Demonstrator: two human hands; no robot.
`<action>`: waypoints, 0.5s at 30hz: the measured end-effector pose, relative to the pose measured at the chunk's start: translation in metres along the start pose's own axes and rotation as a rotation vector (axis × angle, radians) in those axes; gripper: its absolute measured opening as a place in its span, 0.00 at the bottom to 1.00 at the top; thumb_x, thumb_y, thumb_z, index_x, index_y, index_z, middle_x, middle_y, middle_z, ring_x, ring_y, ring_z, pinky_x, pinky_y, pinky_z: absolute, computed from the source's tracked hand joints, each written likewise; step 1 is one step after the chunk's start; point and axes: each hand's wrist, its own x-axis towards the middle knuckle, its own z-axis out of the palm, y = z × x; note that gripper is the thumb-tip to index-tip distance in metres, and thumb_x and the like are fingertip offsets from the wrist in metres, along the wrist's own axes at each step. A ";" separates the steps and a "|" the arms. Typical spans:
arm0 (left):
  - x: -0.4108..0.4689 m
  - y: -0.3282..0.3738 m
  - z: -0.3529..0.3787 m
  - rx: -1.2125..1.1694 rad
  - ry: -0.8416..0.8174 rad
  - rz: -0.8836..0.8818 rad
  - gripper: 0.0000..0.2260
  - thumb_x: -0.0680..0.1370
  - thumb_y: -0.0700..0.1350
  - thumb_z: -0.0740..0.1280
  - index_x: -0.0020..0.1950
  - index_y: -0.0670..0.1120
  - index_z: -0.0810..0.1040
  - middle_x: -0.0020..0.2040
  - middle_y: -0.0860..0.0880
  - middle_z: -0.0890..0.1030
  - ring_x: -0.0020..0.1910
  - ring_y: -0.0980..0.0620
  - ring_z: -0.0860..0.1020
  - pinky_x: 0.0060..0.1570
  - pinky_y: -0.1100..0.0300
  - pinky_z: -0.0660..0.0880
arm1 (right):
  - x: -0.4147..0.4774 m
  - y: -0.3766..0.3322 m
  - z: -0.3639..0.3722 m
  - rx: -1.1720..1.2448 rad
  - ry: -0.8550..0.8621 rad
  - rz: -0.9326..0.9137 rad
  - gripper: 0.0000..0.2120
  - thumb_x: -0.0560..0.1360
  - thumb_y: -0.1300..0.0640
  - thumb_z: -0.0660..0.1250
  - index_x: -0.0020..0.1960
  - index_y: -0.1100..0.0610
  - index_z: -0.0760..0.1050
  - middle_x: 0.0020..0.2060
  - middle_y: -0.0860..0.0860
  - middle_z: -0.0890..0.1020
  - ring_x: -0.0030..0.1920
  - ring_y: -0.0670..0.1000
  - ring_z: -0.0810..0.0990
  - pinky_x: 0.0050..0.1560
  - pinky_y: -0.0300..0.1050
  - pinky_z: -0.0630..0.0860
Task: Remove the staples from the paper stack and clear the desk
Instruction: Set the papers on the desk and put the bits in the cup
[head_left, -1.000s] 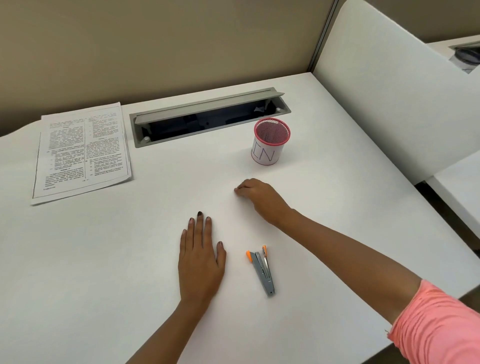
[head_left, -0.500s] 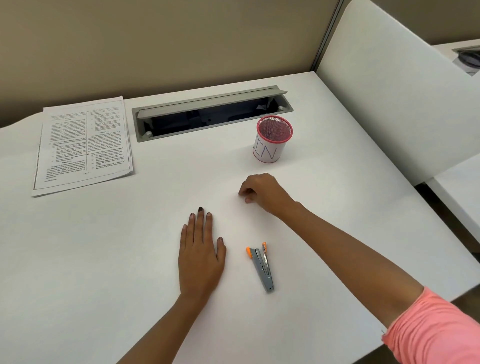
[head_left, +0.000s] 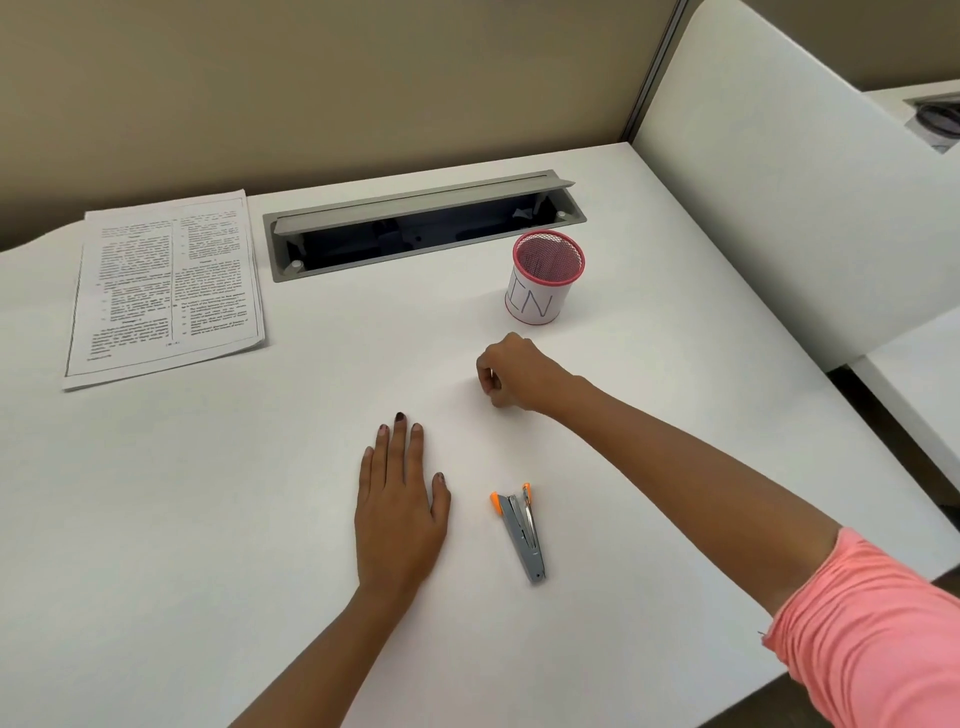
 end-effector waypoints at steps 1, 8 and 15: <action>0.000 0.000 0.000 -0.002 0.000 0.002 0.26 0.79 0.50 0.53 0.77 0.44 0.60 0.78 0.47 0.57 0.78 0.48 0.55 0.76 0.53 0.51 | 0.000 0.000 0.002 0.015 -0.002 0.021 0.07 0.64 0.70 0.65 0.39 0.63 0.79 0.39 0.57 0.82 0.39 0.53 0.73 0.36 0.39 0.67; 0.001 0.000 0.000 0.000 -0.005 0.002 0.26 0.79 0.50 0.53 0.77 0.44 0.60 0.78 0.47 0.57 0.78 0.48 0.55 0.76 0.53 0.51 | -0.004 0.007 0.010 0.191 0.090 0.142 0.05 0.62 0.69 0.66 0.36 0.61 0.76 0.35 0.55 0.79 0.36 0.55 0.75 0.35 0.40 0.69; 0.001 0.000 0.000 0.010 -0.010 -0.004 0.26 0.79 0.50 0.53 0.77 0.44 0.60 0.78 0.47 0.57 0.78 0.49 0.54 0.76 0.54 0.49 | -0.010 0.017 -0.047 0.488 0.698 0.192 0.04 0.61 0.67 0.70 0.36 0.61 0.79 0.27 0.49 0.76 0.27 0.44 0.71 0.35 0.36 0.71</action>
